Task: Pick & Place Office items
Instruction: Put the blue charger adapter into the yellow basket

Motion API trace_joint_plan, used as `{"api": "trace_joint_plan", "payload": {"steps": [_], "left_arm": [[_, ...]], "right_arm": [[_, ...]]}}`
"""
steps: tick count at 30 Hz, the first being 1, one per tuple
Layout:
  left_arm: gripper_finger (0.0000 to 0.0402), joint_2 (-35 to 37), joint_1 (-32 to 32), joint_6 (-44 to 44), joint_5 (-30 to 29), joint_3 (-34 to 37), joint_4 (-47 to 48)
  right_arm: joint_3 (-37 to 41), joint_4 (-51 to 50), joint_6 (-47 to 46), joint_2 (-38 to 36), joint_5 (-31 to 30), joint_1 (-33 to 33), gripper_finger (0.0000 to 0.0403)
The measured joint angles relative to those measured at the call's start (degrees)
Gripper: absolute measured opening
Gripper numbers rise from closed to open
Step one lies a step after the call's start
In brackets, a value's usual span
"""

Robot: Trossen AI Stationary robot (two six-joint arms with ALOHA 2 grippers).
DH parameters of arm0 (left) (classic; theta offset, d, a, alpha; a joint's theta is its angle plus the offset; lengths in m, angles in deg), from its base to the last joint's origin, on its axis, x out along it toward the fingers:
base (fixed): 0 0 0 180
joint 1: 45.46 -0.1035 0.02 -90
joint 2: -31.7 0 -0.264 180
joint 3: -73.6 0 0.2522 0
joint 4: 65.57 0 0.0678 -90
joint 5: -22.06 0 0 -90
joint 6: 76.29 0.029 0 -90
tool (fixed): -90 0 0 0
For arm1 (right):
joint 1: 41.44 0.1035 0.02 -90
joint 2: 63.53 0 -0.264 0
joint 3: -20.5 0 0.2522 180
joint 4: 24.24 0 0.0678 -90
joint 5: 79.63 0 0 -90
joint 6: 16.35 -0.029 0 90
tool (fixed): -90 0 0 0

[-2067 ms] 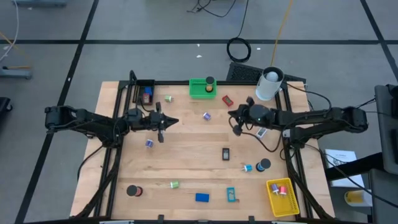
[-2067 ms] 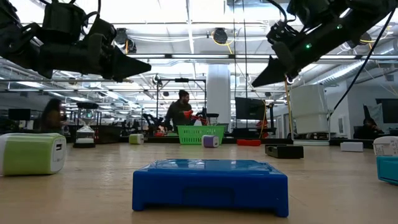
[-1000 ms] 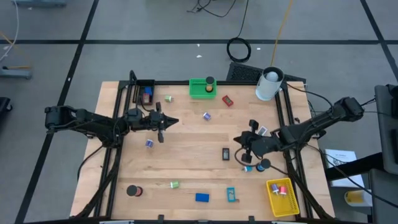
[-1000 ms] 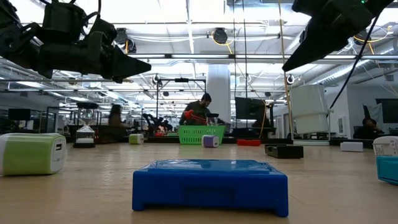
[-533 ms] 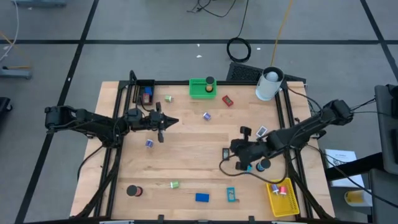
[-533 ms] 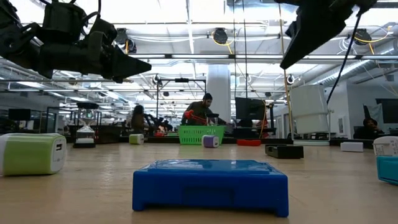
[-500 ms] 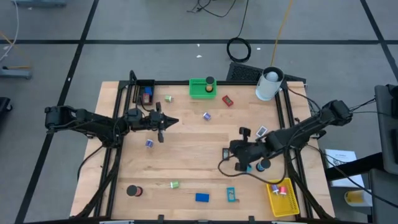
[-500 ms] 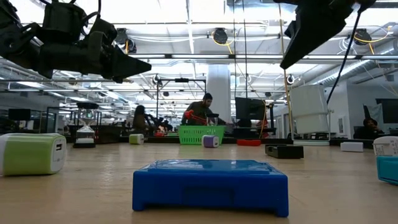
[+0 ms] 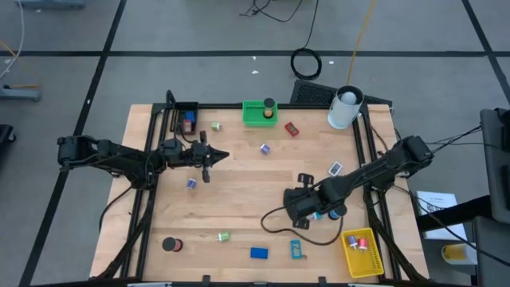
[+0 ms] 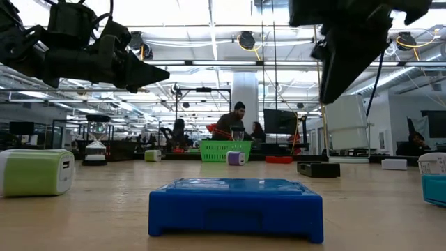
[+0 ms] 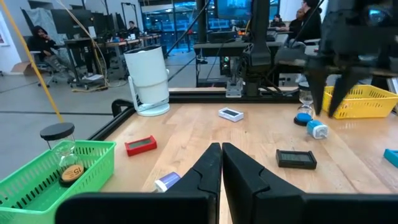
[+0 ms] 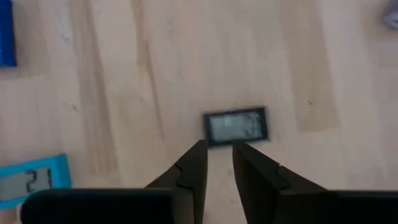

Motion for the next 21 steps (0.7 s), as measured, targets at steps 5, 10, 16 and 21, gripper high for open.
{"api": "trace_joint_plan", "payload": {"steps": [5, 10, 16, 21], "left_arm": [[0.0021, 0.0, 0.0, 0.0, 0.0, 0.0, 0.01], [0.0021, 0.02, 0.0, 0.0, -0.01, 0.0, 0.01], [0.0021, 0.02, -0.02, 0.0, -0.02, 0.0, 0.01], [0.0021, 0.02, 0.0, 0.0, -0.02, 0.0, 0.01]], "right_arm": [[-2.26, 0.96, 2.83, 4.7, 0.09, -0.09, 0.0109], [-2.93, -1.75, 2.74, 6.19, 1.78, 0.34, 0.016], [-2.95, -9.09, -6.73, 4.59, 6.46, 2.45, 0.0211], [-2.86, -13.96, -8.95, 4.49, 9.12, 7.62, 0.0219]]}}
